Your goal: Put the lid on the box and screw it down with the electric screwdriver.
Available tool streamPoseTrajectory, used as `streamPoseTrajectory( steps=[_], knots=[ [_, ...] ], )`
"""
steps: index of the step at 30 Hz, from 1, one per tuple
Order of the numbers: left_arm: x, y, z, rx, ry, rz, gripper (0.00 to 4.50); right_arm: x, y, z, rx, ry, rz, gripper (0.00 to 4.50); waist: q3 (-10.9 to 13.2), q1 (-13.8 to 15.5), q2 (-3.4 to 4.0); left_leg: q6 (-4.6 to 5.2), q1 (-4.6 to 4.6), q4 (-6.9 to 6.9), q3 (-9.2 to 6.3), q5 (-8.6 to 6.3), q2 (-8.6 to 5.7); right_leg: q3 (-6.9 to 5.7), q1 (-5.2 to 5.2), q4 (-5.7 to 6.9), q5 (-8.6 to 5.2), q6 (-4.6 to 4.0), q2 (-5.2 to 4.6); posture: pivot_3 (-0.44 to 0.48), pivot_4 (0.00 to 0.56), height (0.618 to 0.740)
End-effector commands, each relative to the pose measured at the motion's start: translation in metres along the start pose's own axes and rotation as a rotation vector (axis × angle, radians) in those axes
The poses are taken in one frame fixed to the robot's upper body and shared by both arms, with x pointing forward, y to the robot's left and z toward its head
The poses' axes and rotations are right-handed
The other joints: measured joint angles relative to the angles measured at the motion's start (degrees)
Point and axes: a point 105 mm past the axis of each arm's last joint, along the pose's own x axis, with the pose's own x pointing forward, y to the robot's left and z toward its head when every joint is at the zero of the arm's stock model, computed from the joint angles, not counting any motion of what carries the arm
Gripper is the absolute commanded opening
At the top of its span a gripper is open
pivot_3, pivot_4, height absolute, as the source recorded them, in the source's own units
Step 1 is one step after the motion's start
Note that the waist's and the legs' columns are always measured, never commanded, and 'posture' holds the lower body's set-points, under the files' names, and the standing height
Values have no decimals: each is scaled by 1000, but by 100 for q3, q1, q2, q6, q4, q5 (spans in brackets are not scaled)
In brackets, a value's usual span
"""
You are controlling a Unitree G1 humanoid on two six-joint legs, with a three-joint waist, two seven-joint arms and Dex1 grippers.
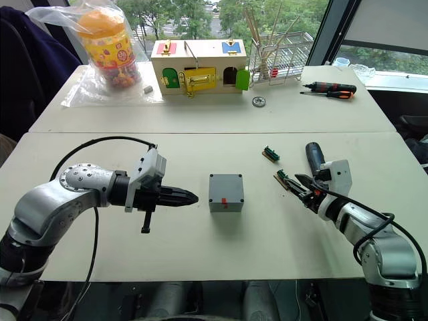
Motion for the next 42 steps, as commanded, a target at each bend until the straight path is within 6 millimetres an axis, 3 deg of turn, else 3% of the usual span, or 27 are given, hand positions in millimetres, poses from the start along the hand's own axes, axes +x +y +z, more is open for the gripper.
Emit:
streamPoseTrajectory(
  steps=[1,10,13,15,26,37,39,42],
  knots=[
    [1,-3,6,44,-7,-6,0,2,-1,11,-41,-33,5,1769,0,4,0,0,0,0,-1,0,0,-1,0,0,0,0,0,0,150,711],
    [4,-4,3,47,1,-6,0,7,-3,10,-58,-23,9,1769,0,1,0,0,0,0,0,0,0,0,0,0,0,0,0,0,150,711],
    [6,-4,4,45,-6,-5,0,9,-3,9,-60,-21,10,942,0,4,0,0,0,0,0,0,0,-1,0,0,0,0,0,0,150,711],
    [6,-4,4,45,-7,-3,0,10,-4,9,-60,-22,11,31,0,-2,0,0,0,0,0,0,0,-1,0,0,0,0,0,0,150,711],
    [5,-1,1,41,-4,13,0,9,-1,12,-69,-36,13,31,0,2,0,-1,0,0,0,0,0,-1,0,0,0,0,0,0,150,711],
    [4,7,-3,33,-14,33,0,-7,0,47,-115,-117,-27,31,1,4,1,-1,0,0,0,0,0,-1,0,0,0,0,0,0,150,711],
    [0,13,-3,21,-23,55,0,-11,7,62,-133,-153,0,31,1,0,2,0,0,0,0,0,0,-1,0,0,0,0,0,0,150,711],
    [-9,20,-1,1,-35,80,0,-13,39,80,-146,-196,162,31,2,-3,3,-1,0,0,0,0,2,-1,-1,0,0,0,1,0,150,711]
  ],
)
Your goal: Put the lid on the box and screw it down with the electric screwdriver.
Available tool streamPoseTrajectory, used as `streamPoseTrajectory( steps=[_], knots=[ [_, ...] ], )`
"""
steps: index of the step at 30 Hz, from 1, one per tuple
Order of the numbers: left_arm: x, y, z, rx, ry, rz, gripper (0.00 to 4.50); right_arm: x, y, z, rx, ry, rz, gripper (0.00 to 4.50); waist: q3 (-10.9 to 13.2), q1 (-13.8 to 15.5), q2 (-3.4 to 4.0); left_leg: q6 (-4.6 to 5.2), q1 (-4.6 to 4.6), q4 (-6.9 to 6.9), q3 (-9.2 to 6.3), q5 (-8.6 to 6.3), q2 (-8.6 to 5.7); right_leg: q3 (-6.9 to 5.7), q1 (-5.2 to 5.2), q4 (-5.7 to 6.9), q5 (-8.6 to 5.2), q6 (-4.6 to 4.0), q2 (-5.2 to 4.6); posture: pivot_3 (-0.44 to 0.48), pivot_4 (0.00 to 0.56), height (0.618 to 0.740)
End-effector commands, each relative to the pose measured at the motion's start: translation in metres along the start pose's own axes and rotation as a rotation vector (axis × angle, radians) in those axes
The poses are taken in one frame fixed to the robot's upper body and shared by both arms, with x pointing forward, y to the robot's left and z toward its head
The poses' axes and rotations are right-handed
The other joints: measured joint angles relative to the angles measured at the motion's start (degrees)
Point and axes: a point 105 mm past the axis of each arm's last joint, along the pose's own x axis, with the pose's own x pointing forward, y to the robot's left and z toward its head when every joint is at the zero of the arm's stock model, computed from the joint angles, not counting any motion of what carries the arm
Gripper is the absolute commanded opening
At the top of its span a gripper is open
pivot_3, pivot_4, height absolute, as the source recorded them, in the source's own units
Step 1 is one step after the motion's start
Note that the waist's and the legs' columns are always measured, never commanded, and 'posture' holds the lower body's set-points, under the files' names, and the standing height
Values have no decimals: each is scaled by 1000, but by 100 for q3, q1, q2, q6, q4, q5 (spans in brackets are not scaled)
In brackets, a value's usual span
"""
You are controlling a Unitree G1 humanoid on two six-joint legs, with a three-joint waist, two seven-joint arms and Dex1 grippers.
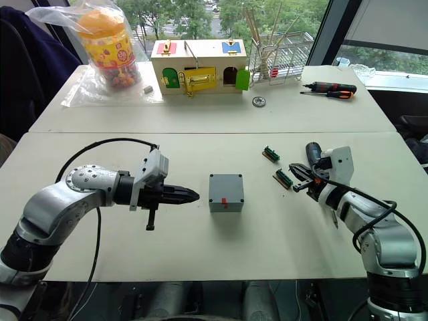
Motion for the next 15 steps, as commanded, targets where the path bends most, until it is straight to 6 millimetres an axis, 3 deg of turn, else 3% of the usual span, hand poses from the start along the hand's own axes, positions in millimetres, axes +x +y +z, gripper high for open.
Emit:
streamPoseTrajectory(
  steps=[1,5,10,15],
  knots=[
    [-12,7,10,13,-39,31,0,-2,39,36,-38,-100,199,31,0,-6,0,0,0,-1,-1,0,1,0,0,0,0,0,1,0,150,711],
    [-20,12,8,-4,-33,46,0,7,78,38,-49,-86,371,31,0,3,0,0,-1,-4,-1,0,2,-1,-2,-1,0,0,1,0,150,711],
    [-20,12,3,-12,-19,64,0,18,96,25,-42,-55,442,31,0,7,-1,1,-4,2,-2,-1,-4,-1,0,-1,0,0,-4,0,150,711],
    [-19,9,3,-21,-29,72,0,23,97,17,-48,-37,458,31,1,2,-1,1,-4,-1,-2,-1,-2,-2,-3,-1,0,0,-2,0,150,711]
  ],
)
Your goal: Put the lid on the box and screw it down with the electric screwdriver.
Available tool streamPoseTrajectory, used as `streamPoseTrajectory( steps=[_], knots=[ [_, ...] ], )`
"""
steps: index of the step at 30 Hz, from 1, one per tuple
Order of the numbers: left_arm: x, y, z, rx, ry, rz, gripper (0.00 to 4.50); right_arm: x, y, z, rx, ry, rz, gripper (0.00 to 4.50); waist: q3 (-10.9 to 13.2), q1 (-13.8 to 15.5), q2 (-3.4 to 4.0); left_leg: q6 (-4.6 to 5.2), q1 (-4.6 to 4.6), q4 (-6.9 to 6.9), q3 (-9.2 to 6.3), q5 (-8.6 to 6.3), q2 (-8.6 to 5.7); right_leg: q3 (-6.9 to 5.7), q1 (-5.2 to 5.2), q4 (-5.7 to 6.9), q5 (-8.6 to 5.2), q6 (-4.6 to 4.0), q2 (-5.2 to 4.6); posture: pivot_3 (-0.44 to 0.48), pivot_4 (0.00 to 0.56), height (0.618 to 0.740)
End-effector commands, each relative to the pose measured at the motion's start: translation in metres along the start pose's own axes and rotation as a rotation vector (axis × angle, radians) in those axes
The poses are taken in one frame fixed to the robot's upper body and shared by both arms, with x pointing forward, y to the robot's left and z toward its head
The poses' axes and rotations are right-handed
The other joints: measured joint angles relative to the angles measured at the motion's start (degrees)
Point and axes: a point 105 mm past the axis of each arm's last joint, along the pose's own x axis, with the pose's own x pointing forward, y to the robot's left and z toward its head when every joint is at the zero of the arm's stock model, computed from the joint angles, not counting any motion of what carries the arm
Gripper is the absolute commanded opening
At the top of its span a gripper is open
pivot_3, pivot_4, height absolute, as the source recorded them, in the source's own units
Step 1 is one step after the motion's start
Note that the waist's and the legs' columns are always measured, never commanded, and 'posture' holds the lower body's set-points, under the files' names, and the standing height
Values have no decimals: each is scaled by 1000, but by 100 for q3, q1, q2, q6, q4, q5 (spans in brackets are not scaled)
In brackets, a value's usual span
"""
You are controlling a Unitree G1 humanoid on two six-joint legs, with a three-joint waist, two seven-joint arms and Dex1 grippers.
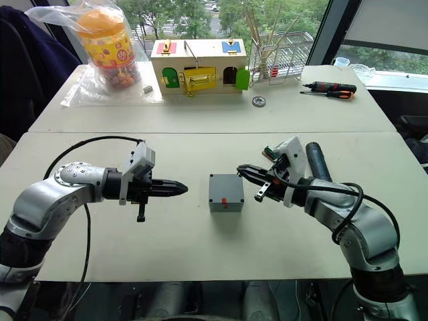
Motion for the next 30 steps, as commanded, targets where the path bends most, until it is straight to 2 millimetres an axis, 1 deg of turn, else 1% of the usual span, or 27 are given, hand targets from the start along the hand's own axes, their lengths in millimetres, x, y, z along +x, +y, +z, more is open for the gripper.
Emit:
streamPoseTrajectory(
  steps=[1,5,16,30],
  knots=[
    [-2,-5,9,29,-29,1,0,1,-1,4,-34,-20,5,31,0,4,0,0,0,0,0,0,0,0,0,0,0,0,0,0,150,711],
    [0,-7,8,25,-31,-3,0,3,-6,0,-38,-16,-9,31,0,4,0,0,0,1,0,0,0,0,0,0,0,0,0,0,150,711],
    [2,-8,7,23,-26,-11,0,3,-15,1,-31,-33,-43,31,0,2,0,0,0,0,1,0,0,0,0,0,0,0,0,0,150,711],
    [2,-8,6,24,-17,-22,0,-1,-20,1,-31,-35,-63,31,0,3,0,0,0,0,2,0,0,0,0,0,0,0,0,0,150,711]
  ],
)
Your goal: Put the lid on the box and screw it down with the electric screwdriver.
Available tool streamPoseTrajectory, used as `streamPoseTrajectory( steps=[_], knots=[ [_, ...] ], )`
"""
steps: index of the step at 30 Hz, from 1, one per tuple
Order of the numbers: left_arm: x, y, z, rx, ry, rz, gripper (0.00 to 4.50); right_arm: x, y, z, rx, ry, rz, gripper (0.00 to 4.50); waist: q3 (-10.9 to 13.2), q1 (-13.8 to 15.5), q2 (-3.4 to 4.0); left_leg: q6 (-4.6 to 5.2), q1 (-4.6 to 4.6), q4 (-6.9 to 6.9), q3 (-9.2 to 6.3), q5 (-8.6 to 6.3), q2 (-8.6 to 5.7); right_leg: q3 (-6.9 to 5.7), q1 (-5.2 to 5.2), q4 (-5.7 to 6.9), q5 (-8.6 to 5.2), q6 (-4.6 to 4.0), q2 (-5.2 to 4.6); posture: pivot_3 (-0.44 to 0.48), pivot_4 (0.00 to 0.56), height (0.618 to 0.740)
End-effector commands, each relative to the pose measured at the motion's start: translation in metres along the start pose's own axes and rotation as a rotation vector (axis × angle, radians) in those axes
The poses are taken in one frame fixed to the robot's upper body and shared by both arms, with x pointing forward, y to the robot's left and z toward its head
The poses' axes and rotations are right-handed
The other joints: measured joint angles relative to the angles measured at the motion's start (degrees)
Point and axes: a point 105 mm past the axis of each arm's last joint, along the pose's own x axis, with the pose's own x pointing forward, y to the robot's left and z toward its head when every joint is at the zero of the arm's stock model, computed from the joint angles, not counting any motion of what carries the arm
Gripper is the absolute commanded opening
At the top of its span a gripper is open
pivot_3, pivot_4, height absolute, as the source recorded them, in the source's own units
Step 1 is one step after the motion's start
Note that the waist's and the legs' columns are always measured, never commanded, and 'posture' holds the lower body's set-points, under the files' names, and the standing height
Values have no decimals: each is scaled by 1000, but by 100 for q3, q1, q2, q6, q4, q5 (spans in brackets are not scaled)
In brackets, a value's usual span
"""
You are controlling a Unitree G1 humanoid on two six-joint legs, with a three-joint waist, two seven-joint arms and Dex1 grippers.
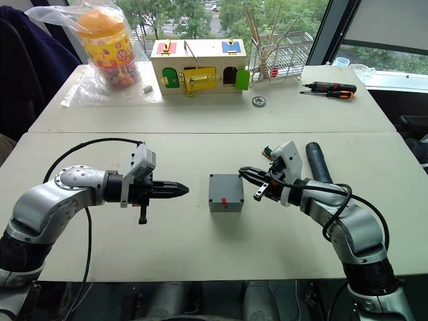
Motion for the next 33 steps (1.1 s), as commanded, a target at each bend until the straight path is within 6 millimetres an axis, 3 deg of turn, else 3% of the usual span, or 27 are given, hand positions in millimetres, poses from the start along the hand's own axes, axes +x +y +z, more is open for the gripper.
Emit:
streamPoseTrajectory(
  steps=[1,21,33],
  knots=[
    [0,-4,6,35,-9,-14,0,-4,-4,11,-26,-39,-14,31,0,-1,0,0,0,0,0,0,0,0,0,0,0,0,0,0,150,711],
    [2,-4,4,40,-7,-14,0,-3,1,3,-25,-5,14,31,0,-1,0,0,0,0,0,0,0,0,0,0,0,0,0,0,150,711],
    [3,-4,4,42,-9,-10,0,-1,-7,-1,-23,5,-12,31,0,0,1,0,0,0,1,0,0,0,0,0,0,0,0,0,150,711]
  ],
)
